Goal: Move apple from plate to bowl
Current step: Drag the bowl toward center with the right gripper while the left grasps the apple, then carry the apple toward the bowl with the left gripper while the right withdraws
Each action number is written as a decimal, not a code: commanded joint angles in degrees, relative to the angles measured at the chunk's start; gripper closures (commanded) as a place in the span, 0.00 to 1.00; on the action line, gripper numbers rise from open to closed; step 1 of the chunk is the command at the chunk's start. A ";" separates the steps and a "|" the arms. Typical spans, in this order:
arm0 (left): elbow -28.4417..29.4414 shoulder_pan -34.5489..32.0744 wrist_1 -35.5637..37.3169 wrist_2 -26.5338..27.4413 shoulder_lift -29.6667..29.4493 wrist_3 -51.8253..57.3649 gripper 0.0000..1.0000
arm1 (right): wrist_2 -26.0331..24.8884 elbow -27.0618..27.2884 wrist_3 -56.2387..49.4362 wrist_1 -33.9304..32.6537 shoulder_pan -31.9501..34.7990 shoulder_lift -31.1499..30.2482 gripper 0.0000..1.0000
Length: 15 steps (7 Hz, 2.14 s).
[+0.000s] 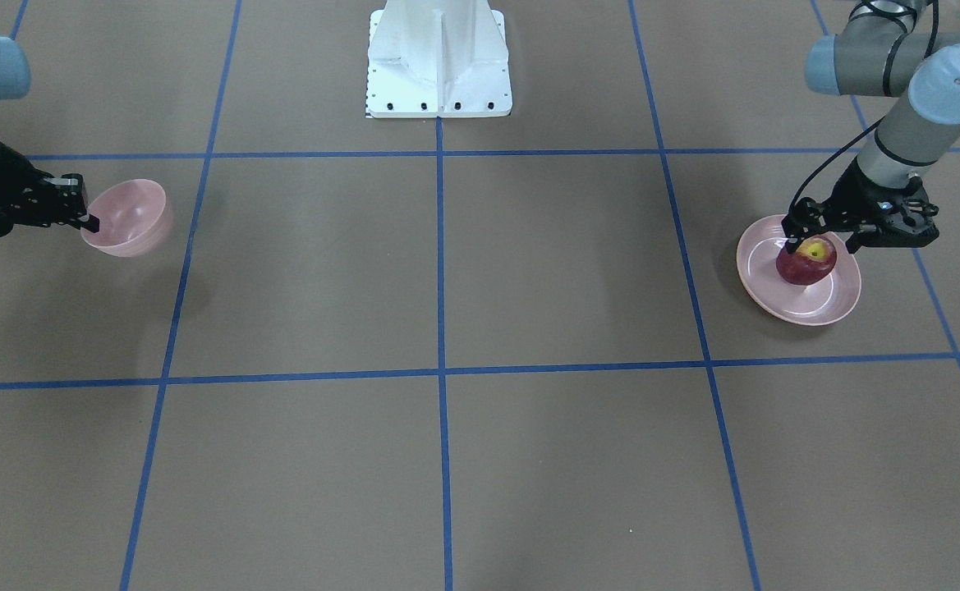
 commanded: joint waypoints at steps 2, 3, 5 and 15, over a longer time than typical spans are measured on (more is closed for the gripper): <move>1.92 0.55 -0.04 -0.34 -0.60 -0.32 0.02 | -6.01 -0.10 15.16 -10.87 -7.73 18.38 1.00; 2.45 0.89 -0.04 -0.52 -0.77 -0.32 0.02 | -7.60 -0.19 15.71 -17.46 -9.49 24.20 1.00; 3.68 2.12 -0.04 -0.43 -1.83 -1.37 0.02 | -11.63 -2.02 20.25 -20.16 -13.18 29.59 1.00; -3.70 3.17 30.26 -5.79 -27.81 -11.01 1.00 | -19.30 -17.50 27.50 -17.37 -20.49 42.89 1.00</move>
